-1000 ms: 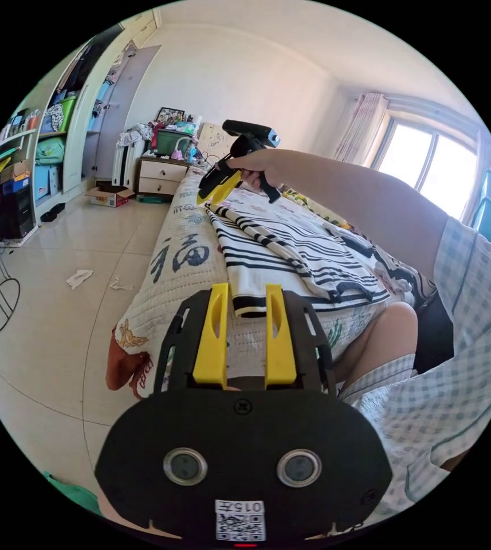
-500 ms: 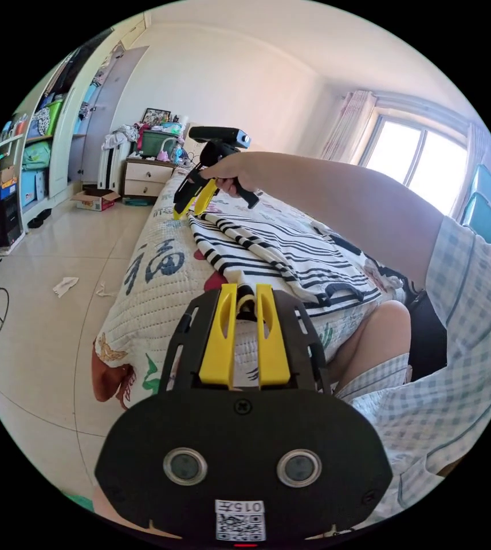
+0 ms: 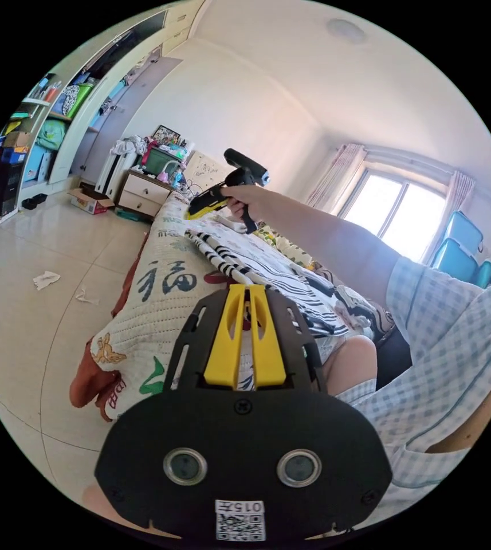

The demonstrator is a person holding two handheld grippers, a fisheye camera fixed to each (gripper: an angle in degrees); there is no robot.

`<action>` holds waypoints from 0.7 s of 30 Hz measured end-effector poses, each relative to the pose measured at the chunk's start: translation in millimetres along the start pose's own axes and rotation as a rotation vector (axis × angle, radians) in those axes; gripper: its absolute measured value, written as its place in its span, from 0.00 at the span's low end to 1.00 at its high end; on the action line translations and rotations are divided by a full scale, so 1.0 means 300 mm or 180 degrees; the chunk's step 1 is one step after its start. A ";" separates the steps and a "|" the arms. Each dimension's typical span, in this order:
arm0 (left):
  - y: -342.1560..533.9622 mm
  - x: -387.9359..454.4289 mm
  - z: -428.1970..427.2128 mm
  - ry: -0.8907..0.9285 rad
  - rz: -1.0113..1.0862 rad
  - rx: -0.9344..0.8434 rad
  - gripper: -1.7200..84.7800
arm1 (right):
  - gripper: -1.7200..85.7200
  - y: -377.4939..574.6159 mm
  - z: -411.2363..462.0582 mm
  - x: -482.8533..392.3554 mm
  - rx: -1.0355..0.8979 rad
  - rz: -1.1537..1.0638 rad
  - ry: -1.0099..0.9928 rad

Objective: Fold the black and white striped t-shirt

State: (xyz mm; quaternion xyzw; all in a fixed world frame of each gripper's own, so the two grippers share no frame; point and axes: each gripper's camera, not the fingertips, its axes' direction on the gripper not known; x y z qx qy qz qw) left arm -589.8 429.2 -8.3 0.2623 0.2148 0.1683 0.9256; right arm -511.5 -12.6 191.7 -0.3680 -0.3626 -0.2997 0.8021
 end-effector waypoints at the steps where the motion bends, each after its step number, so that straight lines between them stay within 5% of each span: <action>1: -0.003 -0.002 -0.027 -0.0041 0.0000 0.0081 0.01 | 0.01 -0.022 -0.015 -0.034 -0.0088 -0.0052 0.0178; 8: -0.001 -0.009 0.036 0.0050 -0.0016 -0.0303 0.04 | 0.10 0.013 0.054 -0.077 -0.1201 -0.0390 0.1753; 15: 0.011 0.008 0.076 -0.0149 0.0008 -0.0502 0.12 | 0.18 0.121 0.065 0.144 -0.1446 0.0136 0.1328; 21: 0.024 0.038 0.131 -0.0232 0.0069 -0.0699 0.03 | 0.09 0.217 -0.073 0.219 -0.1297 0.0076 0.1309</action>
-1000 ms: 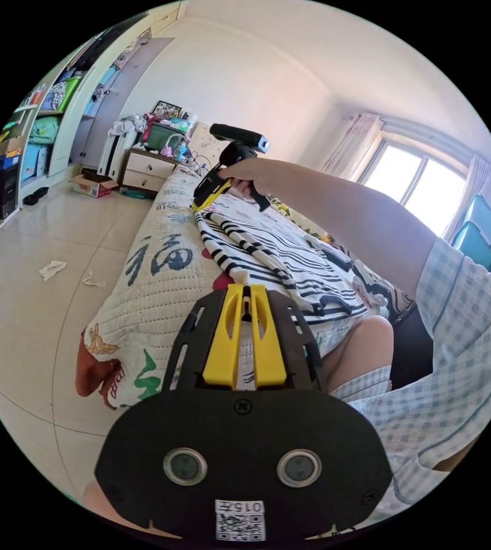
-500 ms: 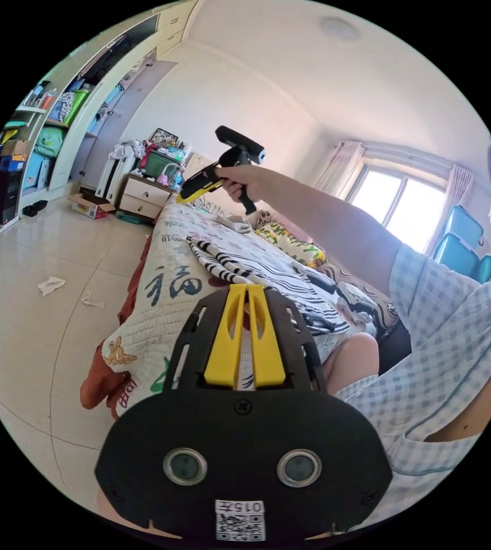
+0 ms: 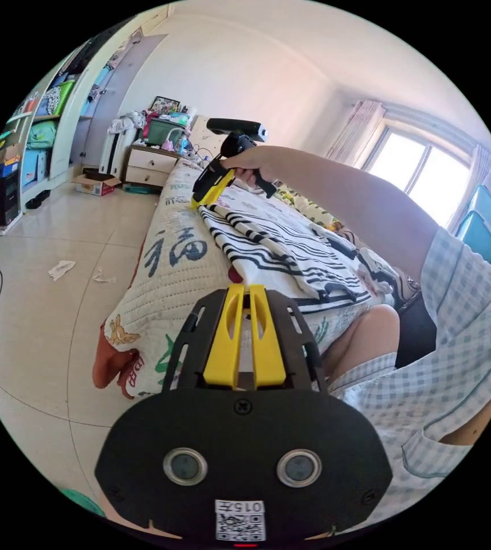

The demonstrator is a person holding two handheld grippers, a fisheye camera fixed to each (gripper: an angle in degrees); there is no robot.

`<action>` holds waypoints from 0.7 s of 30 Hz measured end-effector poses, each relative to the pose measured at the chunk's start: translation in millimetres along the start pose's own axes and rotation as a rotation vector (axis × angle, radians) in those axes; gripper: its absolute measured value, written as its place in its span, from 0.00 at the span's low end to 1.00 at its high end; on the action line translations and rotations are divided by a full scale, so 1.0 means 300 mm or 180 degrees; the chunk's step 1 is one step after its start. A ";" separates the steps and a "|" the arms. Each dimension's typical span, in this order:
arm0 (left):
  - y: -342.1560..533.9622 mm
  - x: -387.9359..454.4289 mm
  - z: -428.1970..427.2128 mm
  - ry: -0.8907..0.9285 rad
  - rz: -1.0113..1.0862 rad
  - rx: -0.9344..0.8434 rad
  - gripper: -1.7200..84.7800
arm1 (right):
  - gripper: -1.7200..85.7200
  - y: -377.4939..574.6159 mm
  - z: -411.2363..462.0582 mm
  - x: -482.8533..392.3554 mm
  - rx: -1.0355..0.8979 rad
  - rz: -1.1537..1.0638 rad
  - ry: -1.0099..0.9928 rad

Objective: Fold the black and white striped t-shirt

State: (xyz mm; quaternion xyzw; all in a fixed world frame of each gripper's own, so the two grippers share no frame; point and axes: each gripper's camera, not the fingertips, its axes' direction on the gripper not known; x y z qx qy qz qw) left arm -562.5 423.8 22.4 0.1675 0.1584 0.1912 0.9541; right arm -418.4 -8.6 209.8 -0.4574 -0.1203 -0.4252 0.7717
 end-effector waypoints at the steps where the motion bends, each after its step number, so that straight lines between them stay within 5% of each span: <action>1: 0.003 -0.005 -0.008 0.0126 -0.0042 0.0092 0.02 | 0.07 0.033 -0.007 0.018 0.0029 -0.0064 0.0027; 5: -0.009 0.051 -0.034 0.0231 0.0119 0.0330 0.01 | 0.04 0.163 -0.056 0.120 0.0240 -0.0214 -0.0230; 11: -0.110 0.280 0.001 0.0398 0.0666 0.0309 0.01 | 0.03 0.555 -0.218 0.505 0.1154 -0.0179 -0.1425; 21: -0.241 0.941 0.430 0.0575 0.1853 -0.0068 0.01 | 0.03 1.453 -0.182 1.352 0.2169 0.0434 -0.2308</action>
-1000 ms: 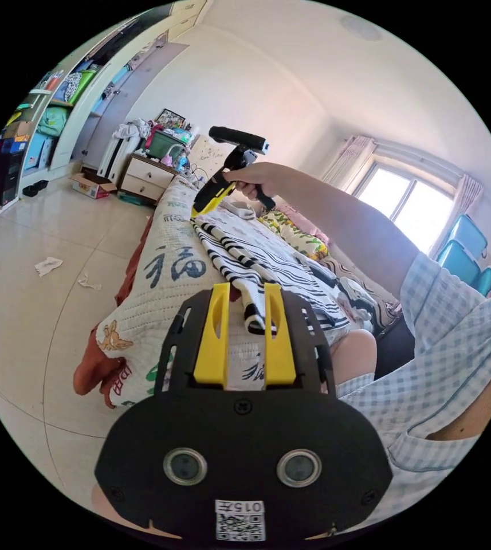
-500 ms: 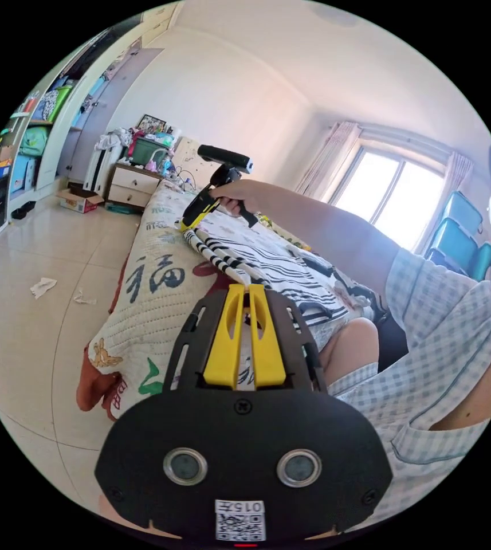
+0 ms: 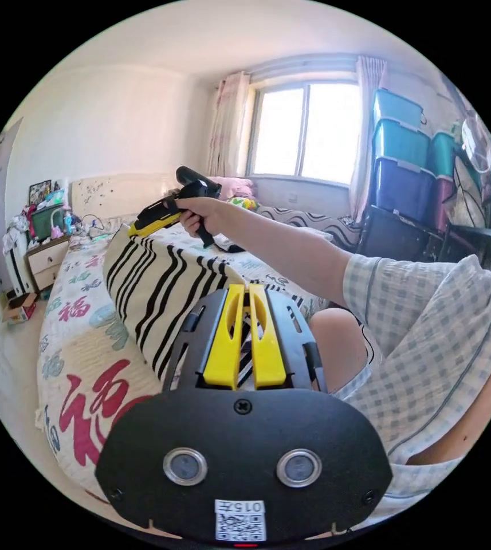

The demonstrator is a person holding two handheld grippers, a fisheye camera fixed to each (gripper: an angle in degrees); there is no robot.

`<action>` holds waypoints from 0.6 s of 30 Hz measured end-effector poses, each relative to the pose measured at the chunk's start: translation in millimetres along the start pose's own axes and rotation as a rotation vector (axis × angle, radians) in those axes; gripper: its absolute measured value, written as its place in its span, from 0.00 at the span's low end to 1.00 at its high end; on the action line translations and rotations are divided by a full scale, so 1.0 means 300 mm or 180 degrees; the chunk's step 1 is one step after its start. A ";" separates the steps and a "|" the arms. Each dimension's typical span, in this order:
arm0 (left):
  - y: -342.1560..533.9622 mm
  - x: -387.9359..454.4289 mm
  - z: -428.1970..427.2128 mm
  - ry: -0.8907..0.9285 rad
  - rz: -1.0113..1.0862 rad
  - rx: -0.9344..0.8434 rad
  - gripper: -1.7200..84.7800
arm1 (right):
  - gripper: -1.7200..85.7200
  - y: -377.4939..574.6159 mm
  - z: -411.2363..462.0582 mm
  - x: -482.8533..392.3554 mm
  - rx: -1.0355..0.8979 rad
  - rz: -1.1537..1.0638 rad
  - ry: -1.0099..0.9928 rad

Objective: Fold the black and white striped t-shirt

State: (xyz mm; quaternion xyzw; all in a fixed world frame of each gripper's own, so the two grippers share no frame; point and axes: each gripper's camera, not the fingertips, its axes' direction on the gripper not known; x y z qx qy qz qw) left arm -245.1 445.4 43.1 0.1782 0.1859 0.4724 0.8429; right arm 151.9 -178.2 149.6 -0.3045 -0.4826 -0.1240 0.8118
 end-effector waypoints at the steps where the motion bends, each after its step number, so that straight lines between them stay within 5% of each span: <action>1: -0.038 0.045 0.091 0.0053 0.0087 -0.0099 0.01 | 0.03 0.068 -0.085 0.091 0.0057 0.0133 0.0014; 7: -0.118 0.208 0.487 0.0429 0.0277 -0.0553 0.01 | 0.03 0.375 -0.373 0.469 0.0217 0.0669 0.0025; 18: -0.188 0.253 0.781 0.0526 0.0398 -0.1136 0.07 | 0.09 0.693 -0.619 0.766 0.0742 0.0752 -0.0654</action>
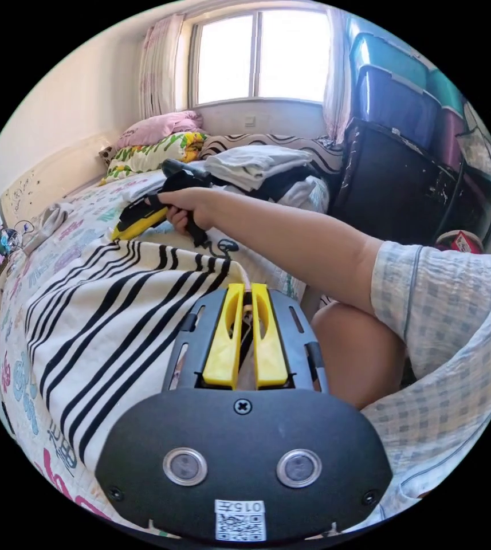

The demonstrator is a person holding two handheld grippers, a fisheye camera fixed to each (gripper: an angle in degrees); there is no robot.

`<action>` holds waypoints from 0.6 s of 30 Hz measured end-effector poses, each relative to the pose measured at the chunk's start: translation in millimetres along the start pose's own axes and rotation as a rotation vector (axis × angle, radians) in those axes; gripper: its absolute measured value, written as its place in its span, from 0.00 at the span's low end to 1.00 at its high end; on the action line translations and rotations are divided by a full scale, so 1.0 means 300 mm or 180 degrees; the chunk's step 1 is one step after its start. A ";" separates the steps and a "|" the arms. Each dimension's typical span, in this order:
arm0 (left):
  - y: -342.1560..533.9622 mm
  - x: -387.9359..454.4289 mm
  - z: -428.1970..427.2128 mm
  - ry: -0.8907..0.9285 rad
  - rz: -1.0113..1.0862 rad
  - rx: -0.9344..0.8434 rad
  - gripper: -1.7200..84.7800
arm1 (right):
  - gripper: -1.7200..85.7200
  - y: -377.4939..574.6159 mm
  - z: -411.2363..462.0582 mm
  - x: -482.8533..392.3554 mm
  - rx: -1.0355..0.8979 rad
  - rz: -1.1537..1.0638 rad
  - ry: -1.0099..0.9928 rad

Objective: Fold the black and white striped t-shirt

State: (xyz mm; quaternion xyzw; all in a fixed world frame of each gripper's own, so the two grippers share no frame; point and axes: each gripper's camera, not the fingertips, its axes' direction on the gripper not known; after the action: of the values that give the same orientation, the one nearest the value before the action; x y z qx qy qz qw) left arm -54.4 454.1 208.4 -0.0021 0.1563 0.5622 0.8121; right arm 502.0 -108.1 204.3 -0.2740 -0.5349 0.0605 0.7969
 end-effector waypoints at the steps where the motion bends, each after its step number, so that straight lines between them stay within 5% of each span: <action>1: -0.002 -0.017 0.008 0.0147 -0.0039 0.0006 0.09 | 0.11 0.018 -0.044 -0.011 0.0068 -0.0039 0.0124; 8: -0.004 -0.089 -0.303 0.0587 0.0172 0.0575 0.11 | 0.15 0.139 -0.201 -0.143 -0.0103 -0.0247 0.0657; 13: 0.220 -0.455 -0.591 -0.0070 -0.0958 0.0721 0.13 | 0.16 0.332 -0.196 -0.260 -0.0618 -0.0483 0.0943; 18: 0.488 -0.657 -0.588 0.0442 -0.1818 0.0346 0.15 | 0.17 0.541 -0.206 -0.256 -0.0872 -0.0353 0.1137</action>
State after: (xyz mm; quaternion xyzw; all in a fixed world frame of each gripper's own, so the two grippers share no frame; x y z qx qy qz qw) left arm -295.2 296.5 116.4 -0.0410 0.2345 0.3003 0.9237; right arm 556.3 -24.4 42.8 -0.3562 -0.4028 -0.1060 0.8364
